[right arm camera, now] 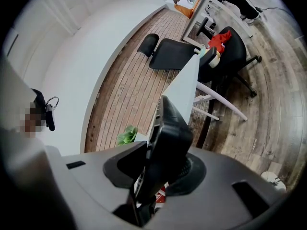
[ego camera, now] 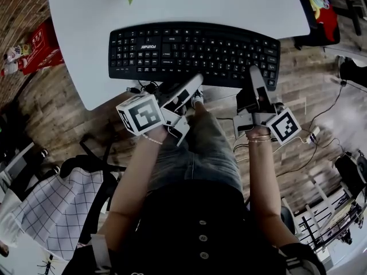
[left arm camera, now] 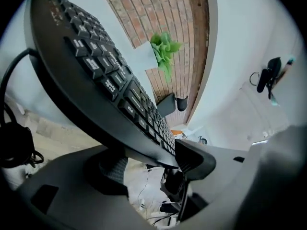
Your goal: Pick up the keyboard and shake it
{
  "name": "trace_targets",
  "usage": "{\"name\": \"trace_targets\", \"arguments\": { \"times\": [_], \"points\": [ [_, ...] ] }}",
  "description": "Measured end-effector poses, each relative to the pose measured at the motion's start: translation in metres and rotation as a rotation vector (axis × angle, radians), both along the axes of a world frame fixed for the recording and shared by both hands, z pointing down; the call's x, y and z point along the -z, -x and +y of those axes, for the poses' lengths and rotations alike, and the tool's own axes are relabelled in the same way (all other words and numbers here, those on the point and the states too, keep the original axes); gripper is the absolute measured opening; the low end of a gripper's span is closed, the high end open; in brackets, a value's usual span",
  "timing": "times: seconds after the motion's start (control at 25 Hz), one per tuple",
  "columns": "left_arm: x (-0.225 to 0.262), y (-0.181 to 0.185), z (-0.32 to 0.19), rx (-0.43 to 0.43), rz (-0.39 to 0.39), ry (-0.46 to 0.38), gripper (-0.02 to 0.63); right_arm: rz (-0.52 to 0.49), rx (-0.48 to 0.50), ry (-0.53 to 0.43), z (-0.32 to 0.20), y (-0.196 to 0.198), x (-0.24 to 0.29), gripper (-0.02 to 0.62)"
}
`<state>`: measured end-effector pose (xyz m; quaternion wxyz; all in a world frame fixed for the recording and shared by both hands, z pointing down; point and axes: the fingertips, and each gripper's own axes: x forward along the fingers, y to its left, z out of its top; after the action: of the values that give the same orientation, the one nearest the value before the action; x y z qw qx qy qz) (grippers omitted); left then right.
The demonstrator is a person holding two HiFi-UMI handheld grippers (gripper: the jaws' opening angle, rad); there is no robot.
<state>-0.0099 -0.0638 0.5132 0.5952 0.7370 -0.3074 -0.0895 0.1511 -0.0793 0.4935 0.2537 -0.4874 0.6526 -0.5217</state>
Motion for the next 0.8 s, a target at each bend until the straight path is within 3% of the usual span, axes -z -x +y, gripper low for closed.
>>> {"name": "trace_targets", "arguments": {
  "times": [0.2, 0.56, 0.8],
  "points": [
    [-0.007, -0.003, -0.008, 0.013, 0.003, 0.008, 0.293, -0.013, 0.015, 0.015, 0.005, 0.002, 0.000, 0.121],
    [-0.012, 0.003, -0.012, 0.131, 0.123, 0.053, 0.286, -0.049, 0.036, 0.053, 0.023, 0.009, -0.008, 0.120],
    [-0.002, 0.002, -0.017, 0.173, 0.181, -0.016, 0.155, -0.020, 0.060, 0.020, 0.018, 0.007, -0.007, 0.121]
  ]
}}
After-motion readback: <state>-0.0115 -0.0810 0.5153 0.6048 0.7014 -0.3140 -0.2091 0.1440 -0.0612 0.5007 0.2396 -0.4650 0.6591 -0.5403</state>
